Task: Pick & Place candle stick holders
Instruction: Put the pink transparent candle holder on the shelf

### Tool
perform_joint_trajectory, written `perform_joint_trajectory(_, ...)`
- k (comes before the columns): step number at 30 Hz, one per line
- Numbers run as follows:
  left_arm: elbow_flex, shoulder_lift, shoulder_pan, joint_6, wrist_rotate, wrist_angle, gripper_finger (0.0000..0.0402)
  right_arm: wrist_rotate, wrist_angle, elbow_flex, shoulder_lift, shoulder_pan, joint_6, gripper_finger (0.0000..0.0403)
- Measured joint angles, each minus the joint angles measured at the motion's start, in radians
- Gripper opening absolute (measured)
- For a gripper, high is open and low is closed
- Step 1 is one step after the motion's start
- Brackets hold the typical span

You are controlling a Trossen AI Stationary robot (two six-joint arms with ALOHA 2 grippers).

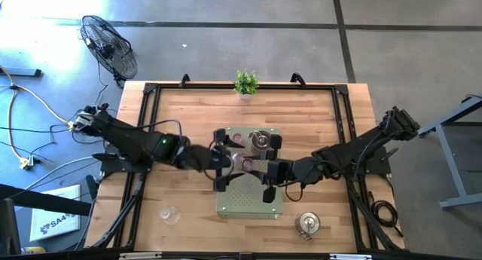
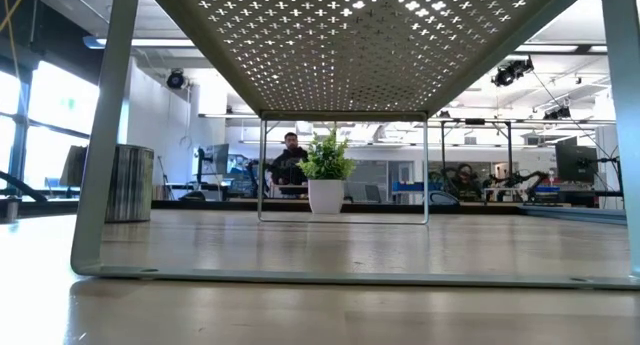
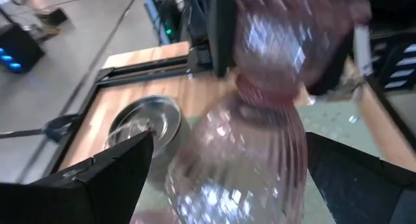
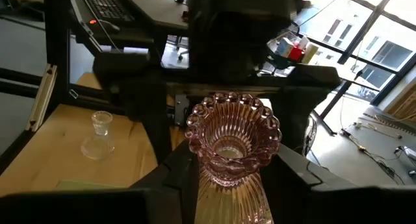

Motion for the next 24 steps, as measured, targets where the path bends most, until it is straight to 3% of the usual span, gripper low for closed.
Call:
perform_joint_trajectory(4, 0.0, 0.0, 0.026, -0.014, 0.051, -0.004, 0.0383, 0.002, -0.009, 0.0, 0.0, 0.0, 0.0, 0.0122)
perform_joint_trajectory(15, 0.002, 0.048, 0.026, 0.019, 0.072, 0.04, 0.0379, 0.001, -0.021, 0.0, 0.0, -0.004, 0.003, 0.0122)
perform_joint_trajectory(24, 0.001, 0.072, 0.027, 0.07, 0.068, 0.051, 0.0306, -0.003, -0.031, 0.0, -0.001, -0.005, 0.007, 0.0122)
